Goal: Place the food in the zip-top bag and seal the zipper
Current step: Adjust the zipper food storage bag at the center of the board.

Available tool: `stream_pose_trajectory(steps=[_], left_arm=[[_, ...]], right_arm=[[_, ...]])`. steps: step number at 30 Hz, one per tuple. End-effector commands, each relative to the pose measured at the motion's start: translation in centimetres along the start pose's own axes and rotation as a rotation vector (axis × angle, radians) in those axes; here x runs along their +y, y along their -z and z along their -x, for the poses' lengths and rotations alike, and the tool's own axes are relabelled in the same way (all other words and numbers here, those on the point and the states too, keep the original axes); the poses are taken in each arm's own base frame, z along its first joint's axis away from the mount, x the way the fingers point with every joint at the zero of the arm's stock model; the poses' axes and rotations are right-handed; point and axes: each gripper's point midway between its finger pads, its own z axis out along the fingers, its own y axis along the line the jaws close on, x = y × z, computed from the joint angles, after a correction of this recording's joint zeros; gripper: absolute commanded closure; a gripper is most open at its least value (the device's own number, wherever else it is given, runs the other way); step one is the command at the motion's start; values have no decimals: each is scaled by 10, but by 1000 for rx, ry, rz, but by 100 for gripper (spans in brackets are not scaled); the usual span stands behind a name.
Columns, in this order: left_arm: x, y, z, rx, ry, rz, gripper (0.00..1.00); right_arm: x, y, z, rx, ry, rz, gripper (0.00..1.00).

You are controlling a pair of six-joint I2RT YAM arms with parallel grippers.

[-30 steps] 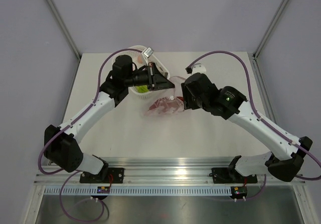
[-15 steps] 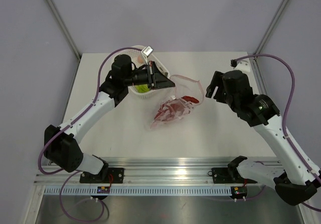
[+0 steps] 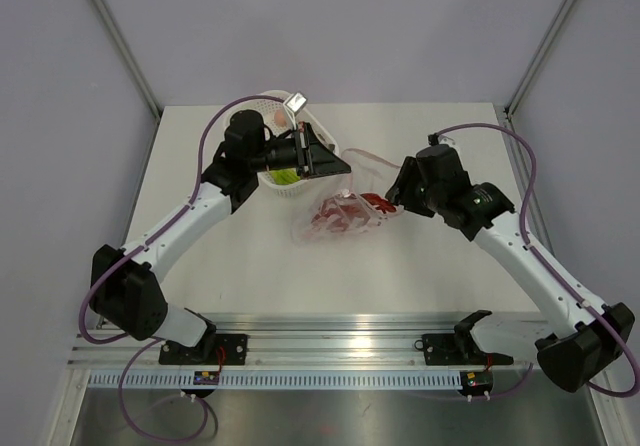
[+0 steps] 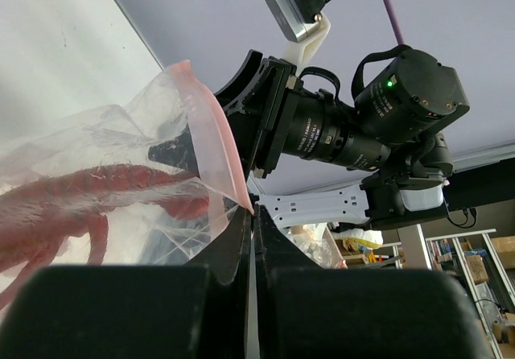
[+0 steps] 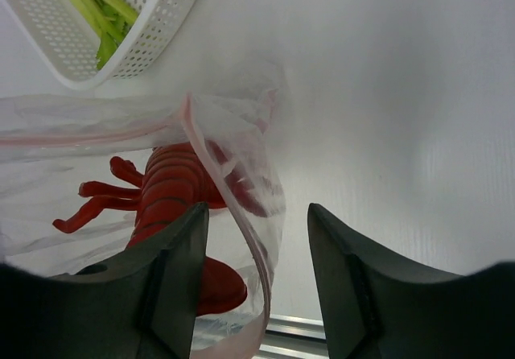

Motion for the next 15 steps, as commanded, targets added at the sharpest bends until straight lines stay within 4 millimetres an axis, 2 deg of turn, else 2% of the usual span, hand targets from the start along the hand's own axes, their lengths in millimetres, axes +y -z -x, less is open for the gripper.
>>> stream_pose_trajectory(steps=[1, 3, 7, 11, 15], left_arm=[[-8, 0, 5, -13, -42, -44, 100], [-5, -1, 5, -19, -41, -33, 100], [-1, -2, 7, -25, -38, -23, 100], [1, -3, 8, -35, -36, -16, 100], [3, -3, 8, -40, -30, -10, 100]], right_arm=[[18, 13, 7, -38, -90, 113, 40], [19, 17, 5, -34, -109, 123, 31], [16, 25, -2, -16, -119, 139, 29], [13, 26, -12, 6, -142, 144, 35], [10, 24, -20, 17, -172, 151, 47]])
